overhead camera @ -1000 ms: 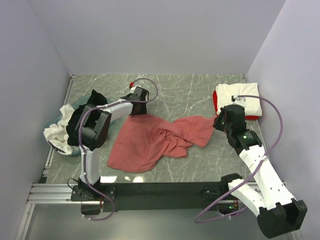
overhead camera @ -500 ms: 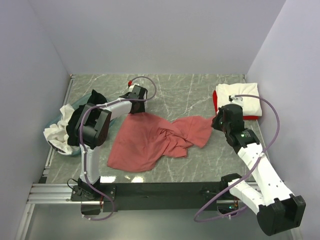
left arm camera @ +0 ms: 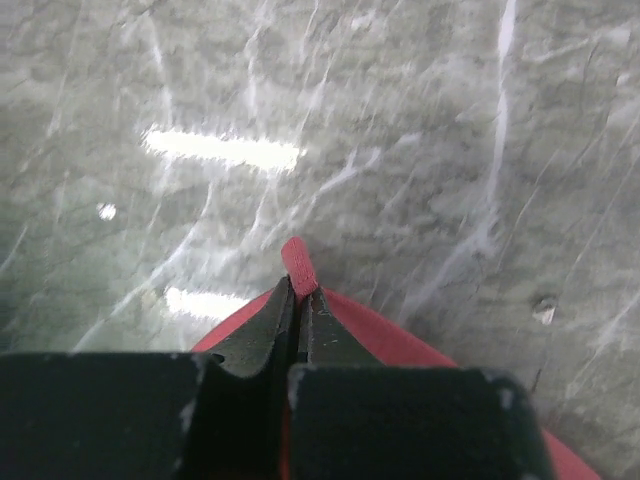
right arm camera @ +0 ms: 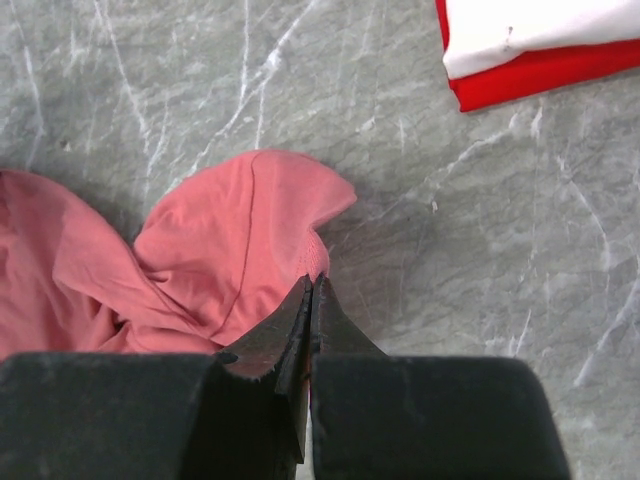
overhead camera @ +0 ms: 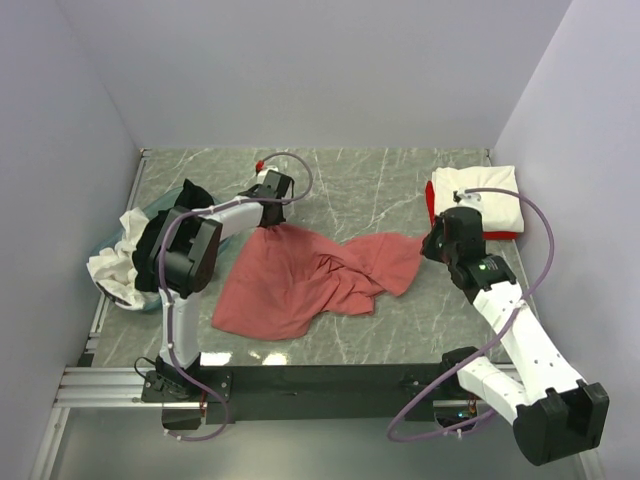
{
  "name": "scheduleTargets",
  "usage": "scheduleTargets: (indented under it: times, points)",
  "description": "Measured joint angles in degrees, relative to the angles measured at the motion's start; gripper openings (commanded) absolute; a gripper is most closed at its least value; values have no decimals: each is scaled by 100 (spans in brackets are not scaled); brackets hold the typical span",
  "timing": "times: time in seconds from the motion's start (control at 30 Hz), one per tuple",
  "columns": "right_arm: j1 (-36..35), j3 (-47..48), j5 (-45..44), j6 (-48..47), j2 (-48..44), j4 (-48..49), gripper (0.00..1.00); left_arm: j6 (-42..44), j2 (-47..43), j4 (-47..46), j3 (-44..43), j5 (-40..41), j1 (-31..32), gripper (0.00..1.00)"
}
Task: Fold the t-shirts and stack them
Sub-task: Flatten the tshirt out
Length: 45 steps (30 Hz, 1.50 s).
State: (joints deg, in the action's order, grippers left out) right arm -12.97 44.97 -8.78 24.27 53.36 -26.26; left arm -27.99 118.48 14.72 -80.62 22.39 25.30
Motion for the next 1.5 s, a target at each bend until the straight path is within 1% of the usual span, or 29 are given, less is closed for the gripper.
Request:
scheduleTargets:
  times: [0.07,0.17,0.37,0.57,0.7,0.9,0.93,1.07,1.17,1.37,1.5]
  points:
    - [2,131,31,-31,28,-61,0,13,-157,68,116,2,0,1]
    - [7,715,24,-118,66,-258,0,17,-734,271,398,24,-11,0]
    - [26,2461,-105,-313,70,-562,0,35,-2647,531,636,249,-61,1]
    - [33,3807,-267,-494,-83,-1080,0,42,-4695,726,636,197,-92,1]
    - [42,4868,-363,-577,-195,-1513,0,149,-5919,1016,509,-181,-90,1]
    - [48,6363,-315,-629,-409,-1932,0,289,-6835,1390,118,-931,-94,1]
    - [48,6776,-269,-643,-577,-1980,0,289,-7143,1537,107,-1235,-90,1]
    - [48,7160,-208,-656,-726,-2151,0,284,-7340,1908,-122,-1471,-90,1]
    - [48,7281,-122,-656,-748,-2245,0,280,-7473,2118,-304,-1537,-90,1]
    - [48,7204,85,-654,-758,-2260,0,278,-7665,2199,-474,-1541,-90,1]
    - [48,6828,164,-656,-721,-2103,0,280,-7379,2153,-341,-1543,-90,0]
